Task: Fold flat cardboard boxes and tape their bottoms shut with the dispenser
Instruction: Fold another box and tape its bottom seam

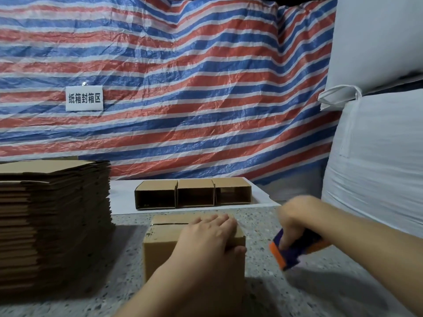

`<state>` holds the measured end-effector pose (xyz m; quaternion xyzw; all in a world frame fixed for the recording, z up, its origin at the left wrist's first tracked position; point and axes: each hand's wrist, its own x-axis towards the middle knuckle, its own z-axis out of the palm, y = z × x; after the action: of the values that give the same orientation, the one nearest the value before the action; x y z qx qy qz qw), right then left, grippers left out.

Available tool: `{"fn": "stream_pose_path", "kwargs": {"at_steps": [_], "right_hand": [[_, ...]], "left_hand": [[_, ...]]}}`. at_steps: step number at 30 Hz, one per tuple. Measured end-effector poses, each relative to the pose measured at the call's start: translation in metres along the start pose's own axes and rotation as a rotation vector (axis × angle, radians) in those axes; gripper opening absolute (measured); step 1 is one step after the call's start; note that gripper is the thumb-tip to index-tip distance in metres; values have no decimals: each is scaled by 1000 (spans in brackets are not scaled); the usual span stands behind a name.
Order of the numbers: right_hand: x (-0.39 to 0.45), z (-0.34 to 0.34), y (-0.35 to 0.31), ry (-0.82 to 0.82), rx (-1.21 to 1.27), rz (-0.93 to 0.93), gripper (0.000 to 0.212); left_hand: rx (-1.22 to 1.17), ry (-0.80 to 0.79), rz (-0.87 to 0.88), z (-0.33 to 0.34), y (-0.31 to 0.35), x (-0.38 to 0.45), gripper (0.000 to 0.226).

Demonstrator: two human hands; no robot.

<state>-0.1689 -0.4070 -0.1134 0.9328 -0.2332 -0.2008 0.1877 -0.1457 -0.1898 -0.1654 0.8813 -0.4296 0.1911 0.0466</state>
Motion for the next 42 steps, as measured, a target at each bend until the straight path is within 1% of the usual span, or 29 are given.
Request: {"fn": "stream_pose_path", "kwargs": {"at_steps": [1, 2, 4, 5, 6, 8, 13, 15, 18, 19, 20, 21, 22, 23, 24, 25, 26, 27, 28, 29, 32, 35, 39, 42], "right_hand": [[7, 16, 3, 73, 69, -30, 51], [15, 31, 6, 187, 100, -52, 58], [30, 58, 3, 423, 167, -62, 60], [37, 70, -1, 489, 228, -52, 60], [45, 82, -6, 518, 298, -40, 59], [53, 100, -16, 522, 392, -13, 58], [68, 127, -34, 546, 467, 62, 60], [68, 126, -36, 534, 462, 91, 68], [56, 112, -34, 550, 378, 186, 90], [48, 105, -36, 601, 376, 204, 94], [41, 99, -37, 690, 410, 196, 95], [33, 94, -39, 795, 493, 148, 96], [25, 89, -41, 876, 636, 70, 99], [15, 83, -45, 892, 895, -18, 99], [6, 78, -49, 778, 1215, -101, 96], [0, 72, -53, 547, 1468, -145, 92], [-5, 66, -57, 329, 1637, -176, 86], [-10, 62, -59, 179, 1740, -195, 80], [-14, 60, -60, 94, 1806, -204, 74], [-14, 59, -61, 56, 1853, -206, 66], [-10, 57, -63, 45, 1962, -197, 41], [-7, 57, -65, 35, 2013, -183, 25], [-2, 61, -70, 12, 2018, -183, 20], [0, 64, -82, -16, 2023, -234, 26]], "left_hand": [[-1, 9, -6, 1, 0, 0, 59], [-6, 14, -10, 2, 1, 0, 60], [-7, 25, -9, 4, 2, 1, 59], [-4, 35, -8, 4, 2, 0, 59], [-4, 41, -8, 5, 1, 0, 59], [-9, 52, -8, 6, 0, 0, 59], [-19, 38, -2, 8, 0, 1, 60], [-12, 44, 1, 9, -1, 2, 61], [-14, 62, 7, 10, -3, 2, 61], [-12, 65, 8, 11, -3, 2, 61], [-9, 64, 9, 11, -3, 1, 61], [-5, 62, 9, 11, -3, 2, 61], [-4, 59, 9, 11, -2, 2, 61], [-3, 57, 8, 11, -2, 2, 60], [-3, 55, 7, 10, -1, 2, 60], [-2, 53, 8, 10, -1, 2, 60], [-1, 53, 10, 9, -2, 2, 59], [1, 54, 12, 9, -2, 2, 59], [4, 52, 13, 9, -2, 2, 59], [8, 48, 13, 9, -2, 2, 59], [22, 37, 17, 10, -2, 3, 61], [21, 29, 18, 12, -3, 4, 63], [19, 42, 15, 13, -3, 5, 63], [12, 69, 17, 14, -2, 4, 60]]}}
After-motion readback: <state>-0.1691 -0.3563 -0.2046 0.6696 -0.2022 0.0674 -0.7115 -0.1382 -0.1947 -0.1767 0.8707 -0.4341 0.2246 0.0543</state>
